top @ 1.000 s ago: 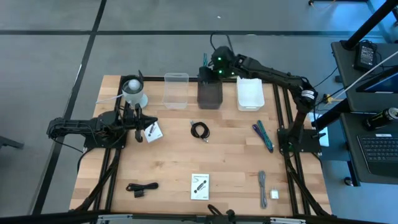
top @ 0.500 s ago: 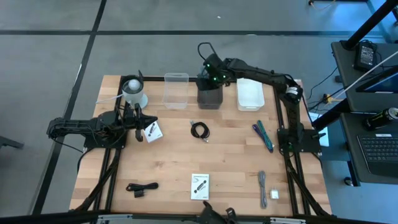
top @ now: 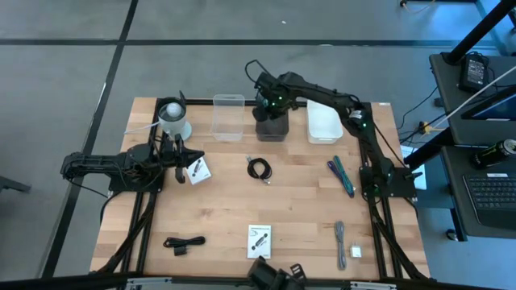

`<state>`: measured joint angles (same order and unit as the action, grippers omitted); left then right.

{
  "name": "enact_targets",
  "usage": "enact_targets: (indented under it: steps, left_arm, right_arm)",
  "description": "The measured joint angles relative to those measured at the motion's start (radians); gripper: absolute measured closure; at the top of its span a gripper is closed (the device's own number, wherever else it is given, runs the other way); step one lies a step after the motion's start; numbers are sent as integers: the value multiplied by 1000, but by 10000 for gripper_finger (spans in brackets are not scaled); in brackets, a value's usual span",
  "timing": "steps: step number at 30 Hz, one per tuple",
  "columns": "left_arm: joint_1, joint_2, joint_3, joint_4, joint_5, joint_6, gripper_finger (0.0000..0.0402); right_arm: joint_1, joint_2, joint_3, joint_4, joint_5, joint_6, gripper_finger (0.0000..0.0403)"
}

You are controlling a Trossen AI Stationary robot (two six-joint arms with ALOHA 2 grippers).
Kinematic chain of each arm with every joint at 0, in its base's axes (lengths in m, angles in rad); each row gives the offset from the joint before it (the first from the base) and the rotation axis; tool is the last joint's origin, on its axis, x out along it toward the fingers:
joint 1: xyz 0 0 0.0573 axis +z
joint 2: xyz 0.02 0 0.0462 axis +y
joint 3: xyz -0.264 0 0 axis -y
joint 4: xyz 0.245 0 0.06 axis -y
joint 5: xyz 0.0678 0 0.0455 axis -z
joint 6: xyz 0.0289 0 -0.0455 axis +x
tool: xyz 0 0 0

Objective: Pick and place items into bin
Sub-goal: Put the left blue charger cable into the black bin

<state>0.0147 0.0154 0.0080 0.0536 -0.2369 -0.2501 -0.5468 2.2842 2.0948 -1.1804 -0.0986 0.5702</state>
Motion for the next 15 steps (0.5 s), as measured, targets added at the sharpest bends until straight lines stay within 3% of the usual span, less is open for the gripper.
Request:
enact_targets:
  steps: [8,15]
  left_arm:
    - [0,0,0,0,2,-21,400]
    - [0,0,0,0,2,-25,400]
  right_arm:
    - [-4,46,0,-1,-6,-25,390]
    - [-14,48,0,-1,-7,-28,356]
